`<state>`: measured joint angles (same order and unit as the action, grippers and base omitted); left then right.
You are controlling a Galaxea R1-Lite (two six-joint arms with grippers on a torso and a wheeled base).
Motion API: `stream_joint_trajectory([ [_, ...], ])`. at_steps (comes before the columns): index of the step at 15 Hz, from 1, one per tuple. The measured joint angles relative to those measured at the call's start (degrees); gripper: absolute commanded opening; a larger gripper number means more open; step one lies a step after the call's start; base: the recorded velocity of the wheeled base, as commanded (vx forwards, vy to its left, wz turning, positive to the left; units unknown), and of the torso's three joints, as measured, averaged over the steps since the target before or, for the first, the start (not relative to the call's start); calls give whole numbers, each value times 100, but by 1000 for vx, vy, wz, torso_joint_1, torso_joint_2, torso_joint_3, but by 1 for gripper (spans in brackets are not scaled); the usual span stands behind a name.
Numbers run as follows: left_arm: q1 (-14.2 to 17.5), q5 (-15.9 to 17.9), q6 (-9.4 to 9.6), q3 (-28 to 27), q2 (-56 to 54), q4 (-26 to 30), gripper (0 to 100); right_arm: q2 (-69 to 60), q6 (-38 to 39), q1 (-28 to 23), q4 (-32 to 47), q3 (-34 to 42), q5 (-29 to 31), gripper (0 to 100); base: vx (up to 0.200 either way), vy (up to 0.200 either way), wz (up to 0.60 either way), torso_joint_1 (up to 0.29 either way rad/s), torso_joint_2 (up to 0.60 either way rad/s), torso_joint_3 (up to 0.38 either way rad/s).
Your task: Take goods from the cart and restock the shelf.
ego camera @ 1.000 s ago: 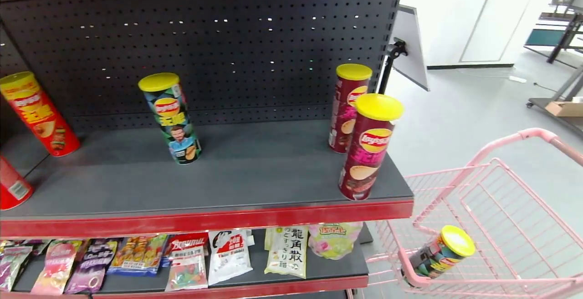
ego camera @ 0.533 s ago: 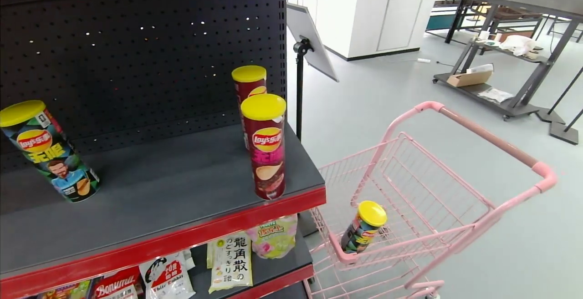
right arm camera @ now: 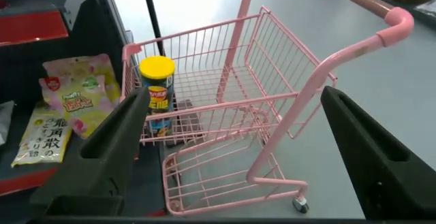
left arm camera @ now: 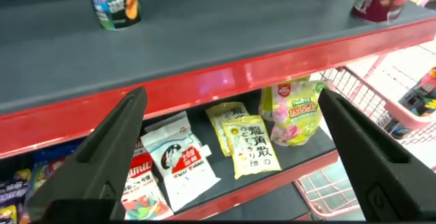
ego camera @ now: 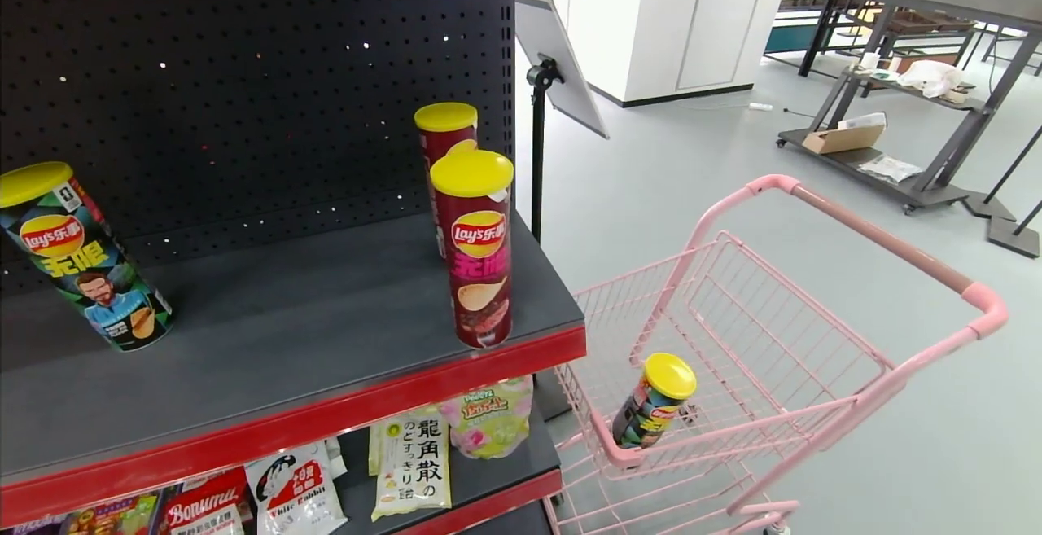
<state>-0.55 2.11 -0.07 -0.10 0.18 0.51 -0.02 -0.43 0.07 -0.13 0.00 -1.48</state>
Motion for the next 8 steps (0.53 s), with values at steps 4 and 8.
stream_joint_trajectory([
  [4,2,0,0,5,0,0,100,0,2,0,2,0,0,100,0,0,0,-145,366,217],
  [8,2,0,0,2,0,0,100,0,0,0,6,0,0,100,0,0,0,-143,383,231],
])
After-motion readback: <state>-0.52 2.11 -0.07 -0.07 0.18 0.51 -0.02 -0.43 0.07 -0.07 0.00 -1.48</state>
